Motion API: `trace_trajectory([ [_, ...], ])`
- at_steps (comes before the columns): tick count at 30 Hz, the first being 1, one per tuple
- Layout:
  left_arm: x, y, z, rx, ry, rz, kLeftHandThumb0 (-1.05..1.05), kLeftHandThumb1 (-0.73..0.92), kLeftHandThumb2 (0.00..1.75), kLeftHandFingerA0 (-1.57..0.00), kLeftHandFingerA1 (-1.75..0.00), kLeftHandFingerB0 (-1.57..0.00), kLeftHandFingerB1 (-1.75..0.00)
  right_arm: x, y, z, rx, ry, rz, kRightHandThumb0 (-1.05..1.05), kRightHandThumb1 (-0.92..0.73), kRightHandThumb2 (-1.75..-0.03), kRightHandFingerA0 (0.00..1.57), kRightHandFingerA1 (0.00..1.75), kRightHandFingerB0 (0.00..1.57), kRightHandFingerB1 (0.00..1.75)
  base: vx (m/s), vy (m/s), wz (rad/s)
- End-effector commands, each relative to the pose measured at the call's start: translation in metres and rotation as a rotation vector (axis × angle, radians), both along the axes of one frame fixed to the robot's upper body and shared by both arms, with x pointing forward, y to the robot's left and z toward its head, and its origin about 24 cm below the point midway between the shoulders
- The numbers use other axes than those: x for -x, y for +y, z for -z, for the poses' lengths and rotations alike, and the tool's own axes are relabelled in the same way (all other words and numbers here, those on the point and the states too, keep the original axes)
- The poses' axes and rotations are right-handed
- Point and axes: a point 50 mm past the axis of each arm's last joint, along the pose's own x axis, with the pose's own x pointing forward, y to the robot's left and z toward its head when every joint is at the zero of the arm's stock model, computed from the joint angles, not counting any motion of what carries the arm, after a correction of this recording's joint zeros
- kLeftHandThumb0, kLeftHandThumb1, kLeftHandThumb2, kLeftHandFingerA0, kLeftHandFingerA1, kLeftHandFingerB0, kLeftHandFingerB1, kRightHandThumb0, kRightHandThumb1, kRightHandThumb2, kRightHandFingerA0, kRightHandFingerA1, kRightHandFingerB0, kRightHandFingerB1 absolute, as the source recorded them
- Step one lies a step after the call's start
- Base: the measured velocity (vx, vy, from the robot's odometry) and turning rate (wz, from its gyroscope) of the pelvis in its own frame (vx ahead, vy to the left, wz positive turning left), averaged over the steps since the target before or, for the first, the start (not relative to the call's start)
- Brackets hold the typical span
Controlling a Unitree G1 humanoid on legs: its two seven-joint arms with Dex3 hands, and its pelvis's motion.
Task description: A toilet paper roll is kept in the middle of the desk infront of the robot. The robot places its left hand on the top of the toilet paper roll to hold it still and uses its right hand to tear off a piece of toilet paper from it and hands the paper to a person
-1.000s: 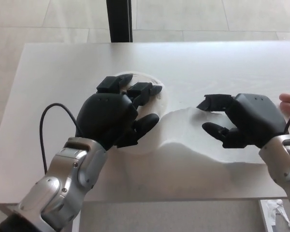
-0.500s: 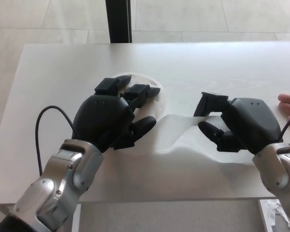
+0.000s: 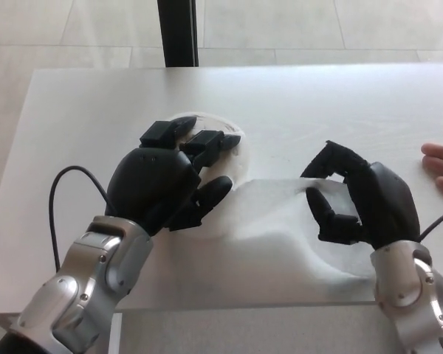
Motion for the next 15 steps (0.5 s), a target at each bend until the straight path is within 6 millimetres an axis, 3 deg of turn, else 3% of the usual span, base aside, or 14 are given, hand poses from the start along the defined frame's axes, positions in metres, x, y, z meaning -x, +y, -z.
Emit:
trace_trajectory([
  [1,0.018,0.021,0.05,-0.109,0.249,-0.057,-0.66,0.75,1.1,-0.27,-0.58,-0.32,-0.54,0.005,-0.019,0.015,-0.226,0.041,0.273,-0.34,-0.49,-1.15,0.97,1.75,0.82,1.65,0.0,0.0,0.0],
  [8,0.025,0.019,0.056,-0.097,0.239,-0.04,-0.65,0.74,1.1,-0.3,-0.6,-0.34,-0.56,0.004,-0.038,0.026,-0.331,0.023,0.455,-0.27,-0.54,-1.12,1.02,1.75,0.83,1.56,0.0,0.0,0.0],
  [9,0.025,0.019,0.056,-0.097,0.24,-0.041,-0.62,0.9,0.67,-0.33,-0.52,-0.4,-0.42,0.003,-0.041,0.027,-0.35,0.008,0.474,-0.26,-0.51,-1.16,1.0,1.75,0.83,1.58,0.0,0.0,0.0],
  [10,0.028,0.018,0.058,-0.094,0.245,-0.038,-0.65,0.74,1.1,-0.3,-0.6,-0.34,-0.56,0.005,-0.047,0.029,-0.371,0.003,0.511,-0.27,-0.52,-1.16,1.0,1.75,0.82,1.59,0.0,0.0,0.0],
  [13,0.031,0.02,0.063,-0.092,0.283,-0.054,-0.68,0.74,1.11,-0.27,-0.59,-0.32,-0.55,0.0,-0.062,0.026,-0.469,-0.011,0.628,-0.2,-0.48,-1.18,0.98,1.74,0.83,1.56,0.0,0.0,0.0],
  [14,0.031,0.021,0.064,-0.09,0.287,-0.055,-0.67,0.74,1.11,-0.26,-0.58,-0.33,-0.55,-0.001,-0.064,0.025,-0.487,-0.02,0.639,-0.24,-0.48,-1.16,1.25,1.4,1.04,1.28,0.0,0.0,0.0],
  [15,0.032,0.022,0.065,-0.094,0.296,-0.056,-0.65,0.74,1.1,-0.25,-0.58,-0.32,-0.55,-0.002,-0.068,0.023,-0.521,-0.031,0.656,-0.2,-0.48,-1.22,0.98,1.75,0.84,1.56,0.0,0.0,0.0],
])
